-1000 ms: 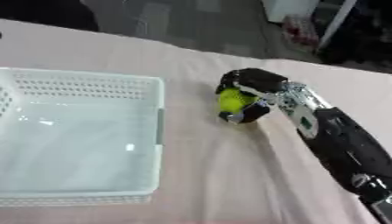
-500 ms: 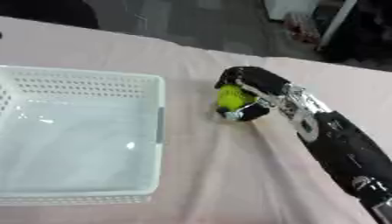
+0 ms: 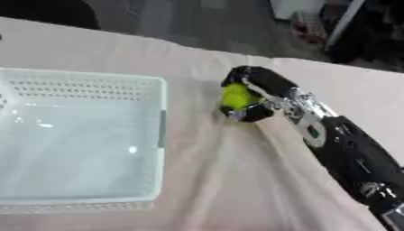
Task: Pick up objects on the table and place them in the box.
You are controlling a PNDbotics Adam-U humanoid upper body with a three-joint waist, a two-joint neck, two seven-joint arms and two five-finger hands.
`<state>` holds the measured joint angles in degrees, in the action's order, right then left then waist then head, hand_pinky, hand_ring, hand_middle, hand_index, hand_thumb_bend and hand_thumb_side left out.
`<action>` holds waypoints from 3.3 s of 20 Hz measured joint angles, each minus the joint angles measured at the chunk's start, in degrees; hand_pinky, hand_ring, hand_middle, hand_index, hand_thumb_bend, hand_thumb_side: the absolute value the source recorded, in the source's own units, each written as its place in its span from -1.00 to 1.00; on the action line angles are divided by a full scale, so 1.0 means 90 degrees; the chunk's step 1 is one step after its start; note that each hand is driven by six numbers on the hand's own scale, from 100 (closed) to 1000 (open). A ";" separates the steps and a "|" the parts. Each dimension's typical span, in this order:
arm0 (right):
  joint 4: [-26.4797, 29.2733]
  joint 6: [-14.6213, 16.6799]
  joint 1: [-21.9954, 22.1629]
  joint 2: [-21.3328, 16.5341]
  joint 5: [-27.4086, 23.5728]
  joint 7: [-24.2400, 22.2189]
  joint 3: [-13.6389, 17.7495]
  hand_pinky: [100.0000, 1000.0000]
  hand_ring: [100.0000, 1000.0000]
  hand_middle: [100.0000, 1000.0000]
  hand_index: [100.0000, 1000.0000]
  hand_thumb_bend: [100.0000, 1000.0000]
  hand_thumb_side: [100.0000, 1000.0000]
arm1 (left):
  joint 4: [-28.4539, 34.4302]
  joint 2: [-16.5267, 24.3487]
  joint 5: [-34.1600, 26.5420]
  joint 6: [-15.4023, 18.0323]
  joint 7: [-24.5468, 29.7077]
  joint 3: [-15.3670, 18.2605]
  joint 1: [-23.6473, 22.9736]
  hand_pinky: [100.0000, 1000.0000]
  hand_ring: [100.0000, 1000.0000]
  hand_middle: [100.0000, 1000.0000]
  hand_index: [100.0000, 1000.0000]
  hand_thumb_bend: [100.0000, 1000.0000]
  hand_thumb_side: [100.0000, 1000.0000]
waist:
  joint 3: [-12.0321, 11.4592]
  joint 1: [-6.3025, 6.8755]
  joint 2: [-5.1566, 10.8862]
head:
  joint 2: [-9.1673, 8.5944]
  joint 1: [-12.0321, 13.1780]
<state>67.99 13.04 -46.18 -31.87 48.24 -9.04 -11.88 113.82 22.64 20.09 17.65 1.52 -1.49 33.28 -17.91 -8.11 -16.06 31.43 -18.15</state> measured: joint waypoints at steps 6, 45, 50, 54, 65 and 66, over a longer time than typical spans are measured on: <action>0.0165 -0.0388 -0.0008 0.0002 -0.0414 -0.0358 -0.0135 -1.00 -1.00 -1.00 -1.00 -1.00 -0.50 | 0.0000 0.0059 0.0000 -0.0004 -0.0019 0.0005 -0.0018 0.47 0.28 0.69 0.58 -0.69 0.53 | 0.0139 0.0001 0.0034 | -0.0009 0.0036; 0.2584 -0.1728 -0.0923 0.0025 -0.2360 -0.1902 -0.0779 -1.00 -1.00 -1.00 -1.00 -1.00 -0.58 | 0.0000 0.0140 0.0055 -0.0049 -0.0392 0.0195 -0.0005 0.48 0.30 0.68 0.58 -0.59 0.45 | 0.0152 -0.0043 0.0532 | -0.0055 0.0300; 0.2586 -0.1684 -0.0924 0.0204 -0.2512 -0.1753 -0.0817 -1.00 -1.00 -1.00 -1.00 -1.00 -0.57 | 0.0000 0.0017 -0.0003 -0.0087 -0.0340 0.0155 0.0161 0.48 0.30 0.68 0.58 -0.58 0.45 | -0.0063 -0.0158 0.0604 | -0.0055 0.0275; 0.2622 -0.1584 -0.0924 0.0306 -0.2744 -0.1438 -0.0835 -1.00 -1.00 -1.00 -1.00 -1.00 -0.56 | 0.0000 -0.0102 -0.0019 -0.0138 -0.0270 0.0115 0.0300 0.49 0.31 0.69 0.58 -0.58 0.46 | -0.0220 -0.0234 0.0633 | -0.0055 0.0271; 0.2584 -0.1164 -0.0974 0.0512 -0.3368 -0.0614 -0.0902 -1.00 -1.00 -1.00 -0.99 -1.00 -0.50 | 0.0000 -0.0295 -0.0148 -0.0207 -0.0099 0.0038 0.0491 0.49 0.31 0.69 0.58 -0.58 0.46 | -0.0439 -0.0382 0.0719 | -0.0057 0.0218; 0.2564 -0.1148 -0.0974 0.0513 -0.3407 -0.0553 -0.0911 -1.00 -1.00 -1.00 -0.97 -1.00 -0.47 | 0.0000 -0.0295 -0.0156 -0.0211 -0.0085 0.0037 0.0504 0.49 0.31 0.69 0.58 -0.58 0.46 | -0.0460 -0.0388 0.0723 | -0.0059 0.0218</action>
<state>91.07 2.71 -54.95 -27.25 17.58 -14.02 -20.08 113.82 19.99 18.69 15.76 0.76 -1.16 37.82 -22.05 -11.60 -9.55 30.90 -16.19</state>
